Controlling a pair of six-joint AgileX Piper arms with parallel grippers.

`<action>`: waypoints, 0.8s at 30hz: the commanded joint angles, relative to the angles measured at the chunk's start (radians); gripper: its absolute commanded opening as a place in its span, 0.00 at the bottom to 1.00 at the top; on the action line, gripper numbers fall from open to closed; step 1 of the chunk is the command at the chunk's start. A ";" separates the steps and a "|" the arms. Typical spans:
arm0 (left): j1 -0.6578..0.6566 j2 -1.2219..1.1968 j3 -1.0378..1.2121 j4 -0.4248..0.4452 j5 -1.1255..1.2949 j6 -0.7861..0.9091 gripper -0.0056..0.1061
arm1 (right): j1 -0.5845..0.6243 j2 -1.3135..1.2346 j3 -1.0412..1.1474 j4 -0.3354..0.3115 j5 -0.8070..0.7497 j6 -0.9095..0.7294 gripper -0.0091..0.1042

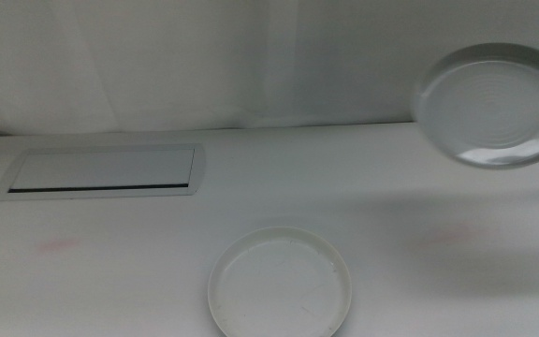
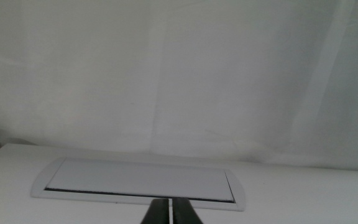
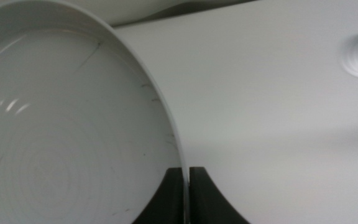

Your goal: Stack the three bowls on top of each other.

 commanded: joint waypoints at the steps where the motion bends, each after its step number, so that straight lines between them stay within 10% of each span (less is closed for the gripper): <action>1: 0.002 -0.003 0.037 0.001 -0.016 -0.008 0.02 | 0.081 -0.014 0.002 0.008 0.033 0.008 0.06; 24: 0.002 -0.003 0.037 0.001 -0.016 -0.008 0.02 | 0.670 0.243 0.012 -0.014 -0.056 0.150 0.06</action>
